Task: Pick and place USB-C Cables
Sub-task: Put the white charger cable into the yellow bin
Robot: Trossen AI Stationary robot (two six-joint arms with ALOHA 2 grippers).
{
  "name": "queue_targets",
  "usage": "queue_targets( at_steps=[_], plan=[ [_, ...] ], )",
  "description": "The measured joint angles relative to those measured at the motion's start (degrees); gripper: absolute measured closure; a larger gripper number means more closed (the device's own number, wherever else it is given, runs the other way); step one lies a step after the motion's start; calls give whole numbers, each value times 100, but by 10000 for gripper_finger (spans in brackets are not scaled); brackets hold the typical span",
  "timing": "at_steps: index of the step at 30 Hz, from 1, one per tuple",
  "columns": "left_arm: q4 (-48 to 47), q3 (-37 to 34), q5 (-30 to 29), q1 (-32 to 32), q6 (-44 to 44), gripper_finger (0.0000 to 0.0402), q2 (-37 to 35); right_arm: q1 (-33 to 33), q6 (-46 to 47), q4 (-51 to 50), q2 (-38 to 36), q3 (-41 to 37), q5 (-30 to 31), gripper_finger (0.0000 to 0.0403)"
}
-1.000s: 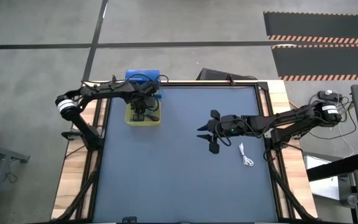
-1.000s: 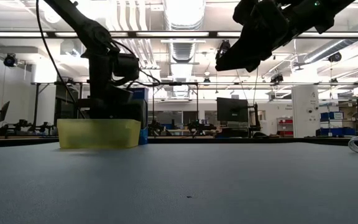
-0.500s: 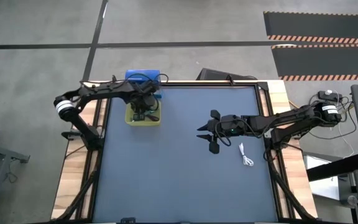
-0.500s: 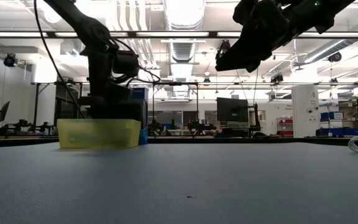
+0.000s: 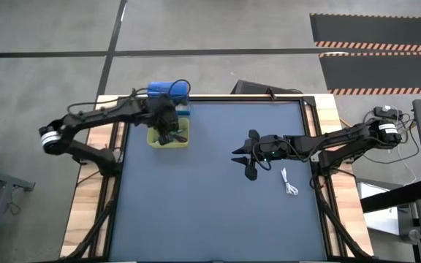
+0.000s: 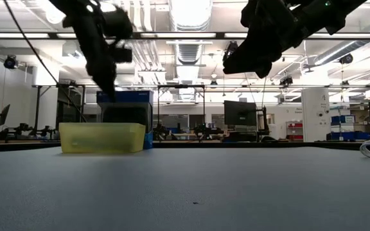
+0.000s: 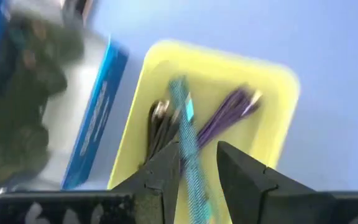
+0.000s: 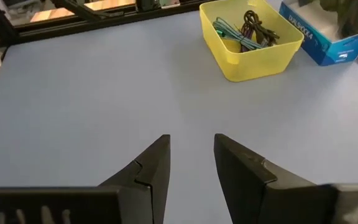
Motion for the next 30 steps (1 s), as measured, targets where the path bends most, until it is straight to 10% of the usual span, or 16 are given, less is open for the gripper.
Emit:
queue_targets(
  at_steps=[20,30],
  plan=[
    [4994,-2450,17,-1770,-1850,311,-1765,87,661,-44,0,144,-2,291],
    [5225,-2890,-22,-1805,-2148,311,-1782,87,1390,-2177,0,716,-2,293]
  ],
)
